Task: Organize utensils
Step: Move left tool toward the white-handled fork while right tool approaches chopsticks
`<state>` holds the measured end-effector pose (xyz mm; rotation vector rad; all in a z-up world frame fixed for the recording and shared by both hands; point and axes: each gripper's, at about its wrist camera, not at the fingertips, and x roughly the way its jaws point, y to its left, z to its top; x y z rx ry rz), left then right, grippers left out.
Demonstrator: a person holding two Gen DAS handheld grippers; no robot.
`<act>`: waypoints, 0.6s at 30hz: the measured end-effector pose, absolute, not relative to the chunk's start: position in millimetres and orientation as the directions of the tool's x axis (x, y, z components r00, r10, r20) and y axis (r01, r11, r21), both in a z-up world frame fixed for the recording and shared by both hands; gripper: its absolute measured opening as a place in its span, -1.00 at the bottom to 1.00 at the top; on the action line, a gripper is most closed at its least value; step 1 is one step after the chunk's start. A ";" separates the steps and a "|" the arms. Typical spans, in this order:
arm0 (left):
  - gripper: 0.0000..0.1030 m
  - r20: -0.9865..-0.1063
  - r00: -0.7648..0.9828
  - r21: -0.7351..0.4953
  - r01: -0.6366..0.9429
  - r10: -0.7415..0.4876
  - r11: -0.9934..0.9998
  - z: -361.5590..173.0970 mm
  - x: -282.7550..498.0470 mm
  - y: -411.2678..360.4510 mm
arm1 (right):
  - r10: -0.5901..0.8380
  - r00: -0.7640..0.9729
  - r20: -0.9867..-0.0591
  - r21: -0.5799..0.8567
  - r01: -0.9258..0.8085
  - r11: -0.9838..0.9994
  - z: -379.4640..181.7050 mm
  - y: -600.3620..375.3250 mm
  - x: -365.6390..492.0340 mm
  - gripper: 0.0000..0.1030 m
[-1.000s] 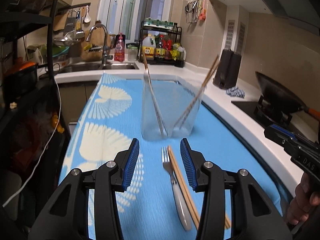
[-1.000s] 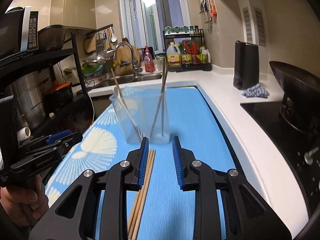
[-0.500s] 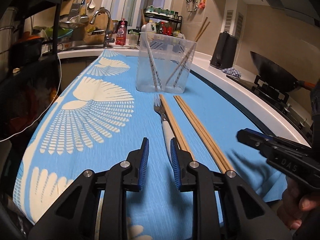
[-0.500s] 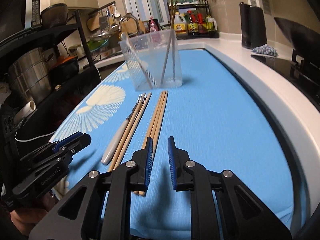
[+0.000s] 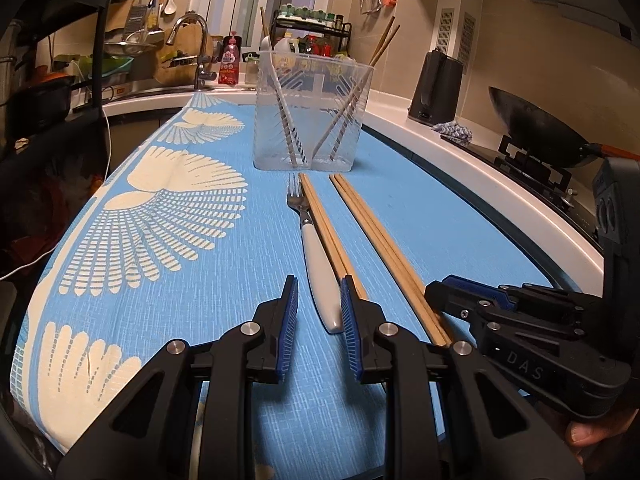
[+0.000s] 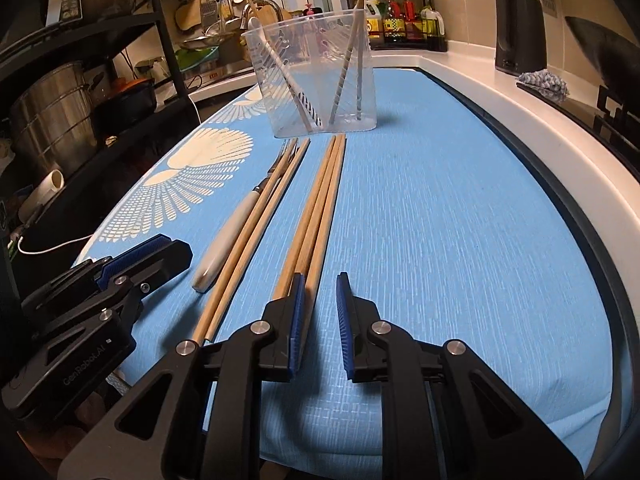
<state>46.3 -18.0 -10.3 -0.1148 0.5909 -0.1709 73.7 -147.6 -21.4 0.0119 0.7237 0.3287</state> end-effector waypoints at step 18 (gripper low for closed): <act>-0.65 -0.615 0.784 -0.051 0.062 -0.081 0.997 -20.9 67.1 -36.0 | 0.233 0.716 -0.658 0.068 -0.252 0.965 -22.4 -154.1 71.3 -0.89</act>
